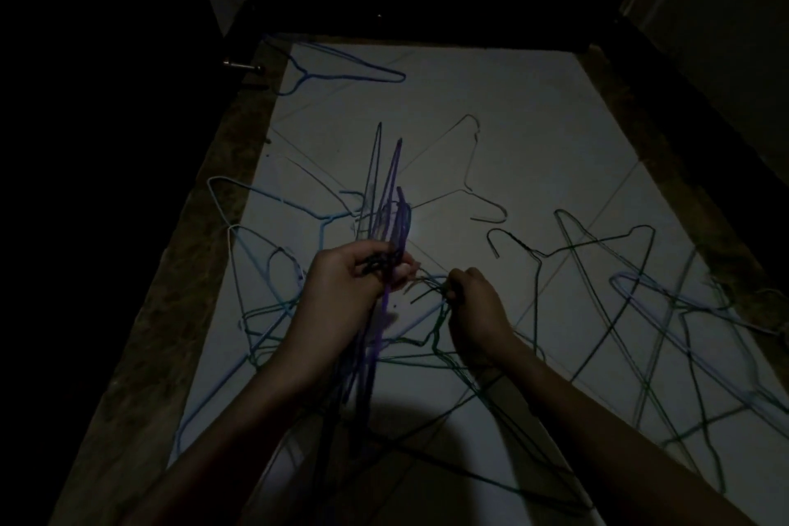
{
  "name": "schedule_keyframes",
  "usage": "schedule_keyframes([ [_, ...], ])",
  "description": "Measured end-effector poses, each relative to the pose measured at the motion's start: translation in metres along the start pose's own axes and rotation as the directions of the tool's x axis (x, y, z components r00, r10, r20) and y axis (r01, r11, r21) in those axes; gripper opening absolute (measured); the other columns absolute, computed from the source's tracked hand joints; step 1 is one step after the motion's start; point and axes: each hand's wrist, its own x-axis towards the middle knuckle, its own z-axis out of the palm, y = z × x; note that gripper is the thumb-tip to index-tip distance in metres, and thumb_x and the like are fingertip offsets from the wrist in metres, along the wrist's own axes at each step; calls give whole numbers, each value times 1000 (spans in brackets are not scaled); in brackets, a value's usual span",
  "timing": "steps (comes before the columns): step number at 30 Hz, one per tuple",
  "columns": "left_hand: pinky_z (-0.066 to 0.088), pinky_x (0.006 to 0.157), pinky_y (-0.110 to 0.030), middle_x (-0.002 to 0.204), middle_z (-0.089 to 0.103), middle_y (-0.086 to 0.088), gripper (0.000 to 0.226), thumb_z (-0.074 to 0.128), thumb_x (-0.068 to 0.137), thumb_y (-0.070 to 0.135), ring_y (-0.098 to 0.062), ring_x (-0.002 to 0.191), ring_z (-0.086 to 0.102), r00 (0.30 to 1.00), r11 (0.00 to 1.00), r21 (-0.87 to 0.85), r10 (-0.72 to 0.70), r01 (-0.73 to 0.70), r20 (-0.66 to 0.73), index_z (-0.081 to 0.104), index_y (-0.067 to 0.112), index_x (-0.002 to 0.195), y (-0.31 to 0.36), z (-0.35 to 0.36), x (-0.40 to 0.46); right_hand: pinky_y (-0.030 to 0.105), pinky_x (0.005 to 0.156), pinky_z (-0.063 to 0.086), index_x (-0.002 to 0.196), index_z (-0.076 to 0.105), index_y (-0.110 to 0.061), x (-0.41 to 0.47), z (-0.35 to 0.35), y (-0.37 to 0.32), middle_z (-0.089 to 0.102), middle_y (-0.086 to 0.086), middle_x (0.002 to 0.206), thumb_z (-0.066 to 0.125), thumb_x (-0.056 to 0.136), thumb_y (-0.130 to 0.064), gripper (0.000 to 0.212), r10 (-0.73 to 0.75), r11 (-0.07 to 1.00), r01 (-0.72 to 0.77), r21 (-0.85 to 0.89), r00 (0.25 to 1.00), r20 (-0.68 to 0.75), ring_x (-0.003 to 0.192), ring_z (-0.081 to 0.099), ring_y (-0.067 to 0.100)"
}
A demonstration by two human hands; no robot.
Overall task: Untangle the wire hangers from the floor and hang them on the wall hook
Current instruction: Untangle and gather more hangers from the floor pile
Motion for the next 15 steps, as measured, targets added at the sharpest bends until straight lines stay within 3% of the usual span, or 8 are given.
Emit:
schedule_keyframes([
  [5,58,71,-25,67,71,2,21,59,82,-10,-15,74,69,993,995,25,95,-94,-71,63,8,72,5,-11,7,11,48,21,62,36,-16,-7,-6,4,30,-8,69,42,72,18,37,95,989,-84,121,992,-87,60,28,4],
  [9,54,69,-16,76,68,-7,20,57,82,-13,-6,71,69,985,989,57,144,-139,-93,61,5,75,9,-14,8,8,50,26,72,45,-7,-15,-9,9,33,-5,69,44,80,16,25,145,976,-124,177,983,-110,64,33,11],
  [13,57,73,-23,75,70,-4,21,68,79,-1,-16,77,68,979,980,83,187,-180,-77,67,18,70,8,-22,11,9,50,30,76,48,-6,-20,-13,9,41,3,75,45,87,8,19,129,974,-105,200,986,-110,65,39,15],
  [15,57,73,-26,71,72,0,25,68,78,0,-21,78,68,985,987,52,155,-151,-79,70,21,66,9,-26,13,17,50,26,79,53,-4,-20,-15,8,44,7,79,47,89,3,13,115,977,-90,193,986,-119,68,42,19],
])
